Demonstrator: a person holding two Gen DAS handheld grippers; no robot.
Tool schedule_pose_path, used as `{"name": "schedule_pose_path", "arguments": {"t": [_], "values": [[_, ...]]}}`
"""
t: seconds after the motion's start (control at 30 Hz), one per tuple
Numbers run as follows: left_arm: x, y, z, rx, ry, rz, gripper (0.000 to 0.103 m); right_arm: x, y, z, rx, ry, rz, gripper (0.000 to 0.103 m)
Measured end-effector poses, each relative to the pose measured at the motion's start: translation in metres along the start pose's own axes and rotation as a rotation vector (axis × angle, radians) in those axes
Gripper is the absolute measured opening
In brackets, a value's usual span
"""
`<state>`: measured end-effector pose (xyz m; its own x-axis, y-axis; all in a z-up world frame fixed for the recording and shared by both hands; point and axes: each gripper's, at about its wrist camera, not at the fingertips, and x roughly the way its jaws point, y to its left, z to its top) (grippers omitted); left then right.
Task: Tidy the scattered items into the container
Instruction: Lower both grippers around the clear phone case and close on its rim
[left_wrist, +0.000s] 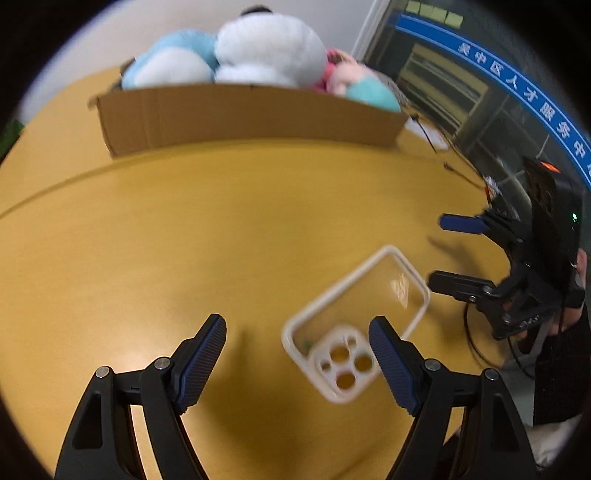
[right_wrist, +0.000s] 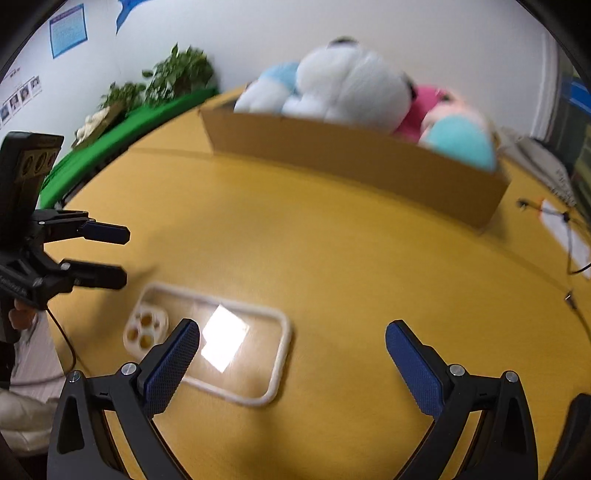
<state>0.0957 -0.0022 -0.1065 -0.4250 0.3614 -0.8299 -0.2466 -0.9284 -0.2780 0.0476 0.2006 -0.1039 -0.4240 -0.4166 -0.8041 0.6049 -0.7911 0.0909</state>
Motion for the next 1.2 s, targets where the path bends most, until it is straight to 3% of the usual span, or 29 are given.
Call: {"name": "schedule_pose_path", "arguments": {"t": [0.27,0.77,0.9,1.0,1.2], "values": [[0.019,-0.003,-0.008,-0.001,0.041,-0.036,0.079,0.015,0.021,-0.026,-0.004,0.059,0.112,0.097],[0.019,0.006,0.01,0.024,-0.002,-0.031,0.078,0.012,0.054,-0.045,-0.021,0.078,0.237,0.098],[-0.001,0.012,0.015,0.119,-0.038,0.012,0.078,0.003,0.051,-0.043,-0.123,0.083,0.176,0.097],[-0.022,0.012,0.015,0.263,-0.053,0.001,0.079,-0.007,0.047,-0.035,-0.255,0.085,0.148,0.099],[-0.021,-0.005,0.004,0.563,0.064,-0.065,0.08,-0.01,0.064,-0.019,-0.649,0.134,0.178,0.103]]}}
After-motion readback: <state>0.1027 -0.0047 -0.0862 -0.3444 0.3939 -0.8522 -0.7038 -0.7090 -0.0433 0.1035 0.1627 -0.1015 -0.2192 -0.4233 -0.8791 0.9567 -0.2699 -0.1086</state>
